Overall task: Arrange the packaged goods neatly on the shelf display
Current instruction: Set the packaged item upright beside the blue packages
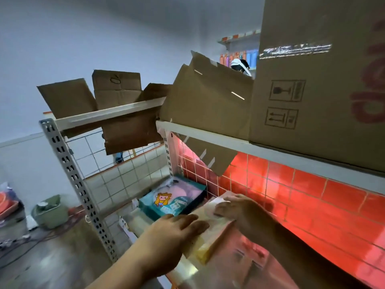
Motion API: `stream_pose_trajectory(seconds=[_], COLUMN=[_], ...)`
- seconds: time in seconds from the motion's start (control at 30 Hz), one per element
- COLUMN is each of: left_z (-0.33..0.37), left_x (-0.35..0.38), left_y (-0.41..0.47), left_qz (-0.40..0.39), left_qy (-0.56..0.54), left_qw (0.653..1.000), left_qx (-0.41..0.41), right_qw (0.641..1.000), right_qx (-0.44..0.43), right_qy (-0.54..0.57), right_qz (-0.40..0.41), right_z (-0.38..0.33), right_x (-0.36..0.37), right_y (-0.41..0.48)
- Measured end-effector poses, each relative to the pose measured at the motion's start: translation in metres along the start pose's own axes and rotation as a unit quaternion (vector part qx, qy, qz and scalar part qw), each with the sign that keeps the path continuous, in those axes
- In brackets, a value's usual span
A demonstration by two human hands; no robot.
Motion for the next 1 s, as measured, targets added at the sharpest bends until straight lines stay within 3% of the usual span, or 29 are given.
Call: stream_pose_trajectory(seconds=[0.03,0.2,0.37,0.47,0.6,0.7,0.83,1.0], left_z=[-0.009,-0.040,-0.067,-0.071,-0.066,-0.061,-0.053,-0.048], left_x=[0.011,0.049,0.065,0.095,0.105,0.106,0.122,0.121], left_y=[0.003,0.021,0.040,0.048,0.058,0.064,0.066,0.063], left_qz=[-0.015,-0.035,0.009,-0.023,0.000,-0.002,-0.023,0.005], left_qy=[0.003,-0.035,-0.063,-0.085,-0.126,-0.155,-0.149,-0.149], left_qw=[1.000,0.999,0.996,0.990,0.981,0.973,0.964,0.961], left_qx=[-0.002,0.020,0.056,0.114,0.145,0.173,0.217,0.234], right_qw=[0.999,0.984,0.990,0.990,0.974,0.937,0.892,0.878], right_qx=[0.016,-0.118,-0.025,0.023,0.097,0.058,0.118,0.133], right_qy=[0.018,-0.131,-0.131,-0.135,-0.201,-0.339,-0.378,-0.381], right_qz=[-0.022,0.010,0.047,0.030,-0.039,-0.065,-0.220,-0.259], right_z=[0.002,0.004,0.027,0.054,0.085,0.081,0.098,0.102], right_x=[0.006,0.034,0.054,0.076,0.090,0.089,0.114,0.119], right_y=[0.003,0.026,0.051,0.050,0.045,0.046,0.050,0.056])
Point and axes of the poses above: each hand's wrist, its own y-axis towards the middle knuckle, its own x-axis out of the palm, z = x × y, the point moved 10 cm from there along y, towards the middle knuckle, and after that the axes turned 7 degrees about -y, right-handed, at the moved point
